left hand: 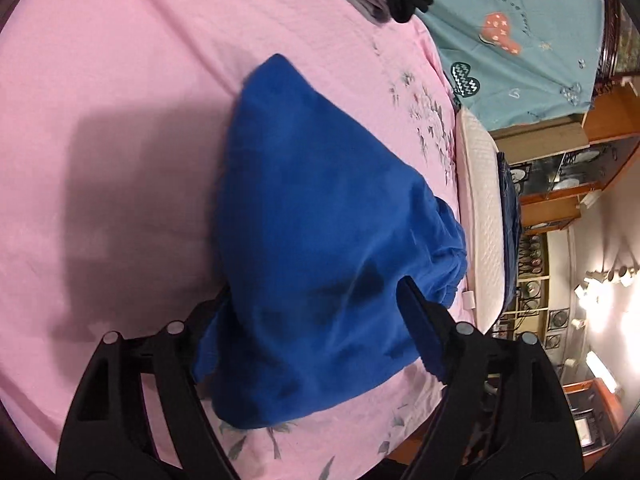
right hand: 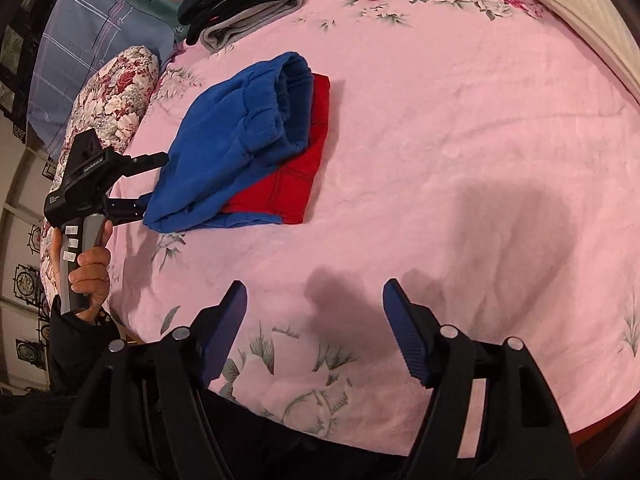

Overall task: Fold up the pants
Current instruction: 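Grasp the folded blue-and-red bundle with both tools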

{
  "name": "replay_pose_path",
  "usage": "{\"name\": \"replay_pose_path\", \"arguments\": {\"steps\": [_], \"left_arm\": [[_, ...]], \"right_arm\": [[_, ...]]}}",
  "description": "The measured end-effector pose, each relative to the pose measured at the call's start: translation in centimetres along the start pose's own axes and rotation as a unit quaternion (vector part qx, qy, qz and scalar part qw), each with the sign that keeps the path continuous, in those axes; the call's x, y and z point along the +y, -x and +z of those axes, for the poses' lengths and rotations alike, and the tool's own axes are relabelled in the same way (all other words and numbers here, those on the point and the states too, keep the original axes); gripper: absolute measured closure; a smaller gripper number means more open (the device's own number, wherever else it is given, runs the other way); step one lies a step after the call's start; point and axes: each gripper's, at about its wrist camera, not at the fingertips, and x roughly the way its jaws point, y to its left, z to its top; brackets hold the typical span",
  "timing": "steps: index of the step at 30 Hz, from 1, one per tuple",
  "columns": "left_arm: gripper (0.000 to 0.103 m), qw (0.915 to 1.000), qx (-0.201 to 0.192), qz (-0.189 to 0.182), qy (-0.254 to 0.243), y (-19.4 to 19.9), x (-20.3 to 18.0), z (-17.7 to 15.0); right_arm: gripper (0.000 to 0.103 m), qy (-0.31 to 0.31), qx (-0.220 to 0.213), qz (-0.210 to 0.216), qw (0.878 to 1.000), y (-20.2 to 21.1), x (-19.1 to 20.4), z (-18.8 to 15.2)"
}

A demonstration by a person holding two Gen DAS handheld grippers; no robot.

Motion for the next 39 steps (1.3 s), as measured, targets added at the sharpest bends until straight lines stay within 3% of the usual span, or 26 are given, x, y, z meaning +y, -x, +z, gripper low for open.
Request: {"name": "replay_pose_path", "arguments": {"steps": [2, 7, 11, 19, 21, 24, 26, 27, 28, 29, 30, 32, 39], "left_arm": [[0.024, 1.0, -0.003, -0.001, -0.009, 0.0, -0.1, -0.2], [0.025, 0.9999, 0.002, -0.015, 0.006, 0.0, 1.0, 0.1], [0.025, 0.9995, 0.01, -0.031, 0.006, -0.1, 1.4, 0.5], [0.025, 0.999, 0.019, -0.041, -0.004, -0.4, 1.6, 1.3], [0.025, 0.999, 0.02, -0.04, -0.006, -0.8, 1.3, 1.5], [0.021, 0.9986, 0.021, -0.048, -0.002, -1.3, 1.0, 1.8], [0.025, 0.9991, 0.015, -0.037, -0.011, -1.6, 0.3, 1.7], [0.044, 0.9994, 0.013, -0.024, -0.019, -1.5, 0.0, 1.4], [0.056, 0.9993, 0.012, -0.007, -0.034, -1.5, -0.4, 1.0], [0.063, 0.9993, 0.006, -0.007, -0.035, -1.2, -0.6, 0.9], [0.07, 0.9994, -0.001, -0.015, -0.03, -0.8, -0.6, 0.8], [0.073, 0.9989, -0.016, -0.033, -0.028, 0.5, -1.0, 0.5], [0.073, 0.9955, -0.061, -0.008, -0.072, 5.0, -4.9, -0.6]], "right_arm": [[0.032, -0.009, 0.0, 0.014, 1.0, -0.3, 0.1, 0.9], [0.032, -0.058, 0.006, 0.096, 0.994, -2.5, 0.1, 5.6], [0.032, -0.07, 0.023, 0.099, 0.992, -5.3, 0.6, 8.9], [0.031, -0.104, 0.064, 0.091, 0.988, -8.5, -0.3, 10.2], [0.018, -0.105, 0.064, 0.117, 0.986, -9.1, -0.3, 10.8], [0.011, -0.113, 0.062, 0.161, 0.979, -10.5, -0.4, 12.0], [0.011, -0.117, 0.057, 0.184, 0.974, -11.1, -0.5, 12.5], [0.012, -0.114, 0.054, 0.19, 0.974, -11.3, -0.3, 12.7], [0.018, -0.109, 0.051, 0.191, 0.974, -11.4, -0.1, 12.6], [0.04, -0.099, 0.052, 0.181, 0.977, -11.5, 0.3, 12.4], [0.05, -0.085, 0.05, 0.159, 0.982, -11.5, 0.7, 12.0], [0.056, -0.081, 0.036, 0.15, 0.985, -10.8, 1.0, 11.6], [0.058, -0.025, -0.006, 0.126, 0.992, -7.0, 4.2, 10.7]]}}
